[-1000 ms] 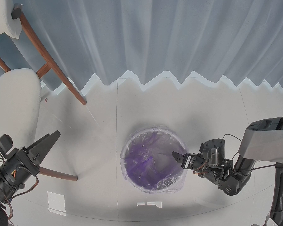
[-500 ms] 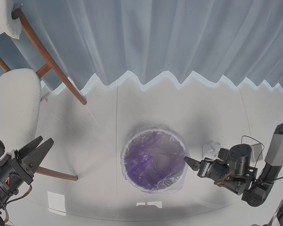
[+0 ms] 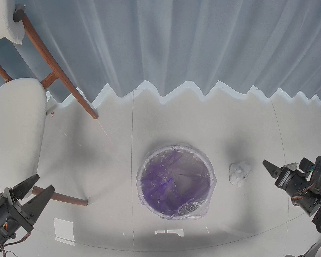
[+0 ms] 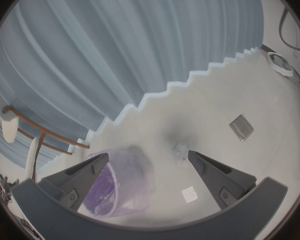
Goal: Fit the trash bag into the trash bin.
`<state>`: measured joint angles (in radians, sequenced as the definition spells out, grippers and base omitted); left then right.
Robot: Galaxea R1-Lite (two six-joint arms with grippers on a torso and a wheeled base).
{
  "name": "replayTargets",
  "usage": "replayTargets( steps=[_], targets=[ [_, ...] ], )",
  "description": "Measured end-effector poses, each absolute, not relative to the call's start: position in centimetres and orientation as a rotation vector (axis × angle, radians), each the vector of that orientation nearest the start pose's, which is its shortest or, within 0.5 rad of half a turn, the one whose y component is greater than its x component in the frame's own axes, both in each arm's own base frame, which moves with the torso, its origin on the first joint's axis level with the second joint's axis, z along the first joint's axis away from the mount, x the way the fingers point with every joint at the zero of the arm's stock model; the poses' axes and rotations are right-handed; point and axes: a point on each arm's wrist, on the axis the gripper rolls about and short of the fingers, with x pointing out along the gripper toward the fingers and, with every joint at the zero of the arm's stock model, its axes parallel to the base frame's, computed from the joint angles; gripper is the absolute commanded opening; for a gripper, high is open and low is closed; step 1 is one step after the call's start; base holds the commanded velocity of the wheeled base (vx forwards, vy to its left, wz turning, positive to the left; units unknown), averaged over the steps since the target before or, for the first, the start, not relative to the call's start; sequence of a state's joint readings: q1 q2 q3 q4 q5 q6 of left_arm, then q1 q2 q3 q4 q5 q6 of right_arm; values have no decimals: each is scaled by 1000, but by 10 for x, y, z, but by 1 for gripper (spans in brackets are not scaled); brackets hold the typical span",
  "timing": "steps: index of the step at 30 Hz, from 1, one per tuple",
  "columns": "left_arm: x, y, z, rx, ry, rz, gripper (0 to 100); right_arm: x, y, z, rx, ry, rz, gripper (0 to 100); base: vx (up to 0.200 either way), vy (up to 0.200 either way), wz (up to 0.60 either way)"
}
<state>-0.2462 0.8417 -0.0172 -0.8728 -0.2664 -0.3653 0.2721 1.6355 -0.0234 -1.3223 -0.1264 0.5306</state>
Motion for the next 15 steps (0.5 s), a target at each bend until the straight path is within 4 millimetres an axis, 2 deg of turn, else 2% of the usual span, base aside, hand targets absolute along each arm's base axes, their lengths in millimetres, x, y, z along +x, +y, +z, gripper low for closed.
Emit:
replayTargets(
  steps=[7, 15],
  targets=[
    [52, -18, 146, -326, 75, -444, 100, 171, 25, 104, 481, 252, -32, 100, 0, 0, 0],
    [36, -9, 142, -311, 26, -246, 100, 171, 18, 102, 467, 267, -72, 100, 0, 0, 0]
  ],
)
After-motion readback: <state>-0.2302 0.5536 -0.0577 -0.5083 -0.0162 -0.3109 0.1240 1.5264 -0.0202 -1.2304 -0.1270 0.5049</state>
